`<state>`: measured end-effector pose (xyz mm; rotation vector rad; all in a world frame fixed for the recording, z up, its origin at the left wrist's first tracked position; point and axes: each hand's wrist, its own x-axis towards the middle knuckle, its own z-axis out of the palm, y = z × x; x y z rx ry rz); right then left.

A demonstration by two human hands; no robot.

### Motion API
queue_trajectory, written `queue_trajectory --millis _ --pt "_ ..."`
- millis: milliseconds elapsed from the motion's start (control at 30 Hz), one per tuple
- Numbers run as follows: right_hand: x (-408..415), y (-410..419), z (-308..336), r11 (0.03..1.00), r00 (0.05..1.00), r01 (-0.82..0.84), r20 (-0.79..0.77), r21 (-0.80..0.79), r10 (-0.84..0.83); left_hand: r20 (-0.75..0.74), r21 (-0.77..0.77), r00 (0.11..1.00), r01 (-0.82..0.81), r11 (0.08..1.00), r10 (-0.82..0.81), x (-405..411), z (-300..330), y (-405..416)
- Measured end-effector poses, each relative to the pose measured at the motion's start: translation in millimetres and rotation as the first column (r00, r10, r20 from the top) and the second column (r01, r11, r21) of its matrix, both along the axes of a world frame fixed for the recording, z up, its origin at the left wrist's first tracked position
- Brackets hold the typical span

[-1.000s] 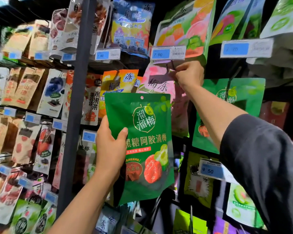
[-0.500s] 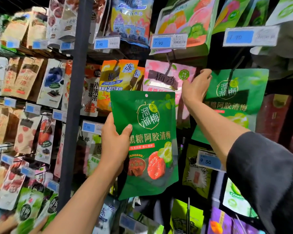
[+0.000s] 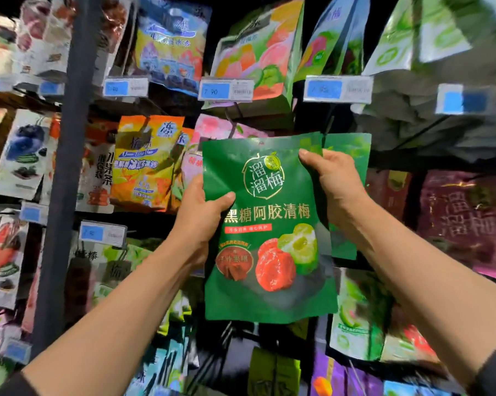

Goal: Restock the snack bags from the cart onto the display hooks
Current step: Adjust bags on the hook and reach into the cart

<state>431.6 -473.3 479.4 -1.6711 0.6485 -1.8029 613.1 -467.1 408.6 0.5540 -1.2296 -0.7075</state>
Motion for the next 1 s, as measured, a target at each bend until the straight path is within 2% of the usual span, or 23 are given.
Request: queue_trajectory --millis 333,400,467,500,567,633,700,800,867,1000 --pt "-56 26 27 0.957 0.959 0.285 0.011 -0.056 -0.285 0.057 -0.058 0.99 0.132 0.99 -0.129 -66 28 -18" --pt "-60 24 33 0.947 0.948 0.318 0.04 -0.045 -0.317 0.087 -0.085 0.992 0.099 0.991 -0.092 -71 36 -23" --pt "-64 20 42 0.935 0.934 0.352 0.08 -0.038 -0.348 0.209 -0.172 0.975 -0.036 0.984 0.072 -72 47 -29" --pt "-66 19 47 0.929 0.927 0.367 0.097 -0.039 -0.362 0.286 -0.24 0.938 -0.125 0.963 0.193 -71 54 -31" --pt "-68 14 57 0.916 0.913 0.399 0.116 -0.046 -0.392 0.384 -0.418 0.81 -0.275 0.866 0.443 -71 71 -34" --pt "-68 7 66 0.901 0.898 0.43 0.126 -0.049 -0.422 0.393 -0.602 0.672 -0.328 0.728 0.628 -74 89 -34" --pt "-69 -2 73 0.871 0.868 0.49 0.114 -0.029 -0.484 0.395 -0.732 0.536 -0.306 0.608 0.746 -80 105 -37" --pt "-70 -17 78 0.822 0.818 0.569 0.086 0.022 -0.568 0.446 -0.813 0.328 -0.241 0.531 0.833 -88 117 -42" --pt "-71 -24 77 0.793 0.79 0.608 0.066 0.042 -0.609 0.458 -0.826 0.236 -0.243 0.508 0.857 -87 118 -47" --pt "-73 -33 71 0.756 0.755 0.655 0.031 0.019 -0.655 0.415 -0.858 0.186 -0.245 0.451 0.891 -80 114 -52"
